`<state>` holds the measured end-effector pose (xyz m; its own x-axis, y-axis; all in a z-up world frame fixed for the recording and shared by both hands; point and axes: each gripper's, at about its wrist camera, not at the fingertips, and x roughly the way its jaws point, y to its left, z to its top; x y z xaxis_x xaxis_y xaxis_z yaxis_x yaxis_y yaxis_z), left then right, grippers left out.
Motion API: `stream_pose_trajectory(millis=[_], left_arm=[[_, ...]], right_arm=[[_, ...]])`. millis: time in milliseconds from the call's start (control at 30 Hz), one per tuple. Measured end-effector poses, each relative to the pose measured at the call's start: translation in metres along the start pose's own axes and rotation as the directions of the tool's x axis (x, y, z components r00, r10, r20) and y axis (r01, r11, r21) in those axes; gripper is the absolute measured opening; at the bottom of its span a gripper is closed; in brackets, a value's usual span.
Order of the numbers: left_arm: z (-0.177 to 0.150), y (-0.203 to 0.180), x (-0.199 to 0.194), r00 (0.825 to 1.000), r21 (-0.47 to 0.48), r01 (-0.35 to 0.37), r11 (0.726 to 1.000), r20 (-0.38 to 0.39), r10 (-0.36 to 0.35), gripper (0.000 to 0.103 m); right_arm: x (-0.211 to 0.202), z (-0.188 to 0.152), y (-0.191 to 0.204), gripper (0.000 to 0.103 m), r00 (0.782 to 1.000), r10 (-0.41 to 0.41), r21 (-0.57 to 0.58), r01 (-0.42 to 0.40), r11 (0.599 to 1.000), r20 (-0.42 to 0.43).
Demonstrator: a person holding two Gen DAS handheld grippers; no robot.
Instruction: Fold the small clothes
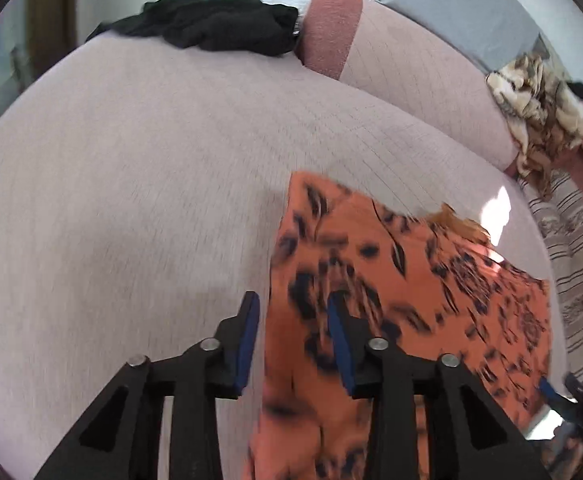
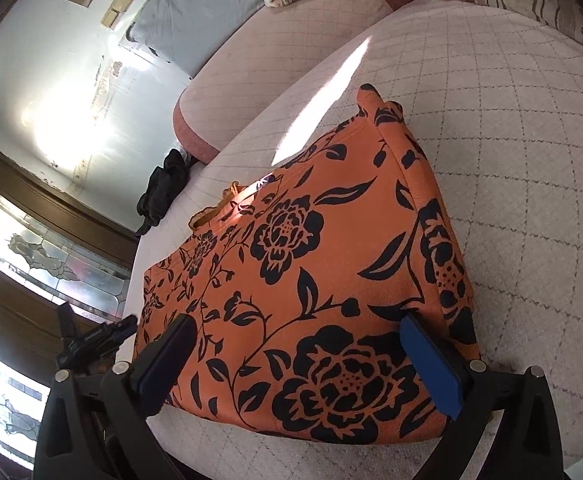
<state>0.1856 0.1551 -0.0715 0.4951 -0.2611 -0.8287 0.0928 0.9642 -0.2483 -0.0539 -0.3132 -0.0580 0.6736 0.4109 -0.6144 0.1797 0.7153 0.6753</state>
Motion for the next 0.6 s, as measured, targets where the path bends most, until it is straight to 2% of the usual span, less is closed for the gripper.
stream_pose_trajectory(millis=[67, 100, 167, 267, 300, 433, 500, 567, 600], left_arm=[[0.026, 0.002, 0.032, 0.997, -0.012, -0.05, 0.999, -0.064, 0.049, 0.023], [0.037, 0.005, 0.046, 0.993, -0.025, -0.076, 0.997, -0.089, 0.073, 0.023], [0.055, 0.013, 0.057, 0.993, -0.075, -0.085, 0.994, -0.083, 0.079, 0.024], [0.067, 0.014, 0.052, 0.979, -0.084, -0.202, 0.976, -0.054, 0.198, 0.023], [0.066, 0.013, 0.047, 0.977, -0.079, -0.214, 0.974, -0.044, 0.211, 0.023], [0.036, -0.005, -0.002, 0.983, 0.021, -0.179, 0.984, 0.047, 0.177, 0.024], [0.01, -0.02, -0.028, 0.985, 0.086, -0.158, 0.984, 0.082, 0.151, 0.031], [-0.019, -0.036, -0.051, 0.985, 0.143, -0.149, 0.978, 0.11, 0.134, 0.049], [-0.038, -0.042, -0.062, 0.983, 0.162, -0.15, 0.975, 0.135, 0.129, 0.053]], right_arm=[[-0.001, 0.0, -0.002, 0.103, 1.0, 0.009, 0.0, -0.009, 1.0, -0.003], [-0.001, 0.001, -0.002, 0.103, 1.0, 0.011, -0.002, -0.011, 1.0, -0.004], [-0.001, 0.001, -0.003, 0.103, 1.0, 0.012, -0.005, -0.012, 1.0, -0.008], [-0.002, 0.002, -0.003, 0.103, 1.0, 0.015, -0.002, -0.015, 1.0, -0.01], [-0.002, 0.002, -0.004, 0.103, 1.0, 0.016, -0.001, -0.016, 1.0, -0.01], [-0.003, 0.004, -0.005, 0.103, 1.0, 0.019, 0.001, -0.019, 1.0, -0.009], [-0.005, 0.003, -0.005, 0.103, 1.0, 0.019, 0.004, -0.019, 1.0, -0.003], [-0.009, 0.003, -0.001, 0.102, 1.0, 0.008, 0.003, -0.008, 1.0, 0.006], [-0.012, 0.004, 0.002, 0.102, 1.0, 0.003, -0.002, -0.003, 1.0, 0.012]])
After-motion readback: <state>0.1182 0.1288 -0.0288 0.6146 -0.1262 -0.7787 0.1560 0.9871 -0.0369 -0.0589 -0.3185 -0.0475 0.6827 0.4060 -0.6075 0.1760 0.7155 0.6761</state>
